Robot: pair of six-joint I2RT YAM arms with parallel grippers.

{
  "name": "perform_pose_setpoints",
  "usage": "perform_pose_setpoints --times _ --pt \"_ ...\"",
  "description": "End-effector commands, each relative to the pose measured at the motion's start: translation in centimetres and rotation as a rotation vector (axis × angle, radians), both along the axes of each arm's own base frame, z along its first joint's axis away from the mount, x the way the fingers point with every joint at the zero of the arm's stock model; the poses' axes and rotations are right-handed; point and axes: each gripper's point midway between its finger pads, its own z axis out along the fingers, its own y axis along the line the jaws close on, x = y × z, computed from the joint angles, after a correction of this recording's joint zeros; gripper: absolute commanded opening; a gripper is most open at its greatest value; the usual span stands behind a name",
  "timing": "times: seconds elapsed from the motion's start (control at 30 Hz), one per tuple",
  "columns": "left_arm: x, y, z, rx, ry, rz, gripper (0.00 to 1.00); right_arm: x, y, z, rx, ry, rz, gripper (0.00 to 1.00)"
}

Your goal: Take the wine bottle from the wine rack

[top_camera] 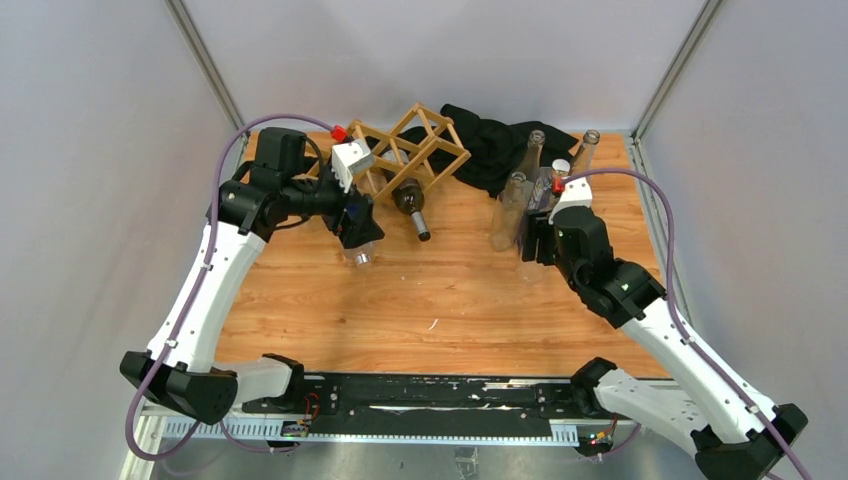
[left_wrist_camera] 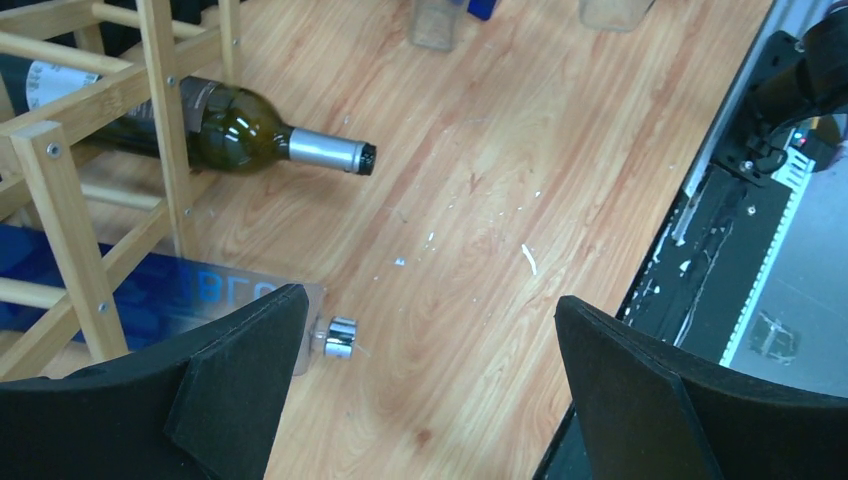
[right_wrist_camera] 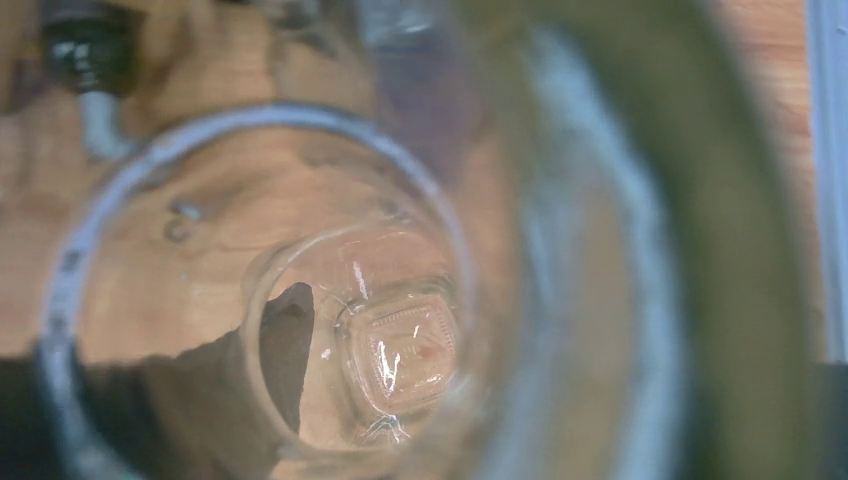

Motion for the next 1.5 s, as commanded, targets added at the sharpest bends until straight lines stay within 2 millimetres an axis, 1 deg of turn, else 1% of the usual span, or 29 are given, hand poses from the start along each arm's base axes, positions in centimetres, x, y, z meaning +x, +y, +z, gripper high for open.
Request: perform_pose_setpoints --times 0.0,0.1,0.23,0.3,0.4,0.57,0.63,0.7,0.8,0.87,0.93,0.97,1.0,1.1,1.27,1.37,1.4,1.47 --pt "0.7 1.0 -0.1 0.049 -0.030 0.038 1.00 1.2 -4.2 -0.3 -0.044 -0.022 -0.181 0.00" --pt "0.8 1.2 -0.1 0.062 -0.047 0.036 1.00 1.5 -6.4 -1.4 -0.046 -0.003 -0.279 0.00" --pt "0.8 1.2 -0.1 0.066 -0.056 0.026 1.00 1.8 -8.7 -2.7 -0.061 0.013 -0.390 0.00" --pt "0.8 1.1 -0.2 0.063 -0.053 0.020 1.00 2.1 -10.0 -3.0 -0.064 0.015 -0.454 0.00" --pt "0.8 1.0 -0.4 0.064 -0.045 0.016 1.00 2.8 -11.4 -3.5 -0.045 0.011 -0.524 0.00" --pt "0.9 1.2 -1.1 0.081 -0.044 0.009 1.00 4.4 -14.0 -4.4 -0.037 -0.010 -0.649 0.00" --pt "1.0 1.2 -1.4 0.087 -0.041 0.011 1.00 5.4 -14.4 -5.0 0.000 -0.018 -0.668 0.00" --pt "1.1 1.3 -1.4 0.091 -0.042 0.010 1.00 6.8 -15.0 -4.9 0.031 -0.052 -0.694 0.00" --pt "1.1 1.2 -1.4 0.089 -0.044 0.007 1.00 8.5 -16.0 -5.6 0.059 -0.046 -0.731 0.00" --pt "1.0 1.2 -1.3 0.089 -0.050 0.001 1.00 9.8 -16.1 -5.5 0.083 -0.057 -0.730 0.00" --pt "1.0 1.2 -1.4 0.090 -0.049 0.000 1.00 10.9 -16.3 -6.1 0.079 -0.048 -0.739 0.00" --pt "1.0 1.2 -1.4 0.091 -0.051 -0.001 1.00 11.4 -16.2 -5.9 0.080 -0.056 -0.734 0.00" --pt "1.0 1.2 -1.4 0.091 -0.053 -0.003 1.00 12.0 -16.1 -6.3 0.075 -0.051 -0.728 0.00" --pt "0.9 1.3 -1.5 0.097 -0.059 -0.009 1.00 13.5 -15.7 -6.5 0.086 -0.066 -0.712 0.00" --pt "0.9 1.4 -1.7 0.105 -0.066 -0.013 1.00 15.0 -15.3 -7.3 0.098 -0.071 -0.692 0.00" --pt "0.9 1.4 -1.8 0.107 -0.066 -0.015 1.00 15.5 -14.9 -7.4 0.105 -0.075 -0.672 0.00" --pt "1.0 1.4 -1.8 0.108 -0.065 -0.016 1.00 15.6 -14.9 -7.5 0.103 -0.071 -0.671 0.02" --pt "1.0 1.3 -1.9 0.108 -0.063 -0.017 1.00 15.6 -14.9 -7.5 0.102 -0.070 -0.671 0.11"
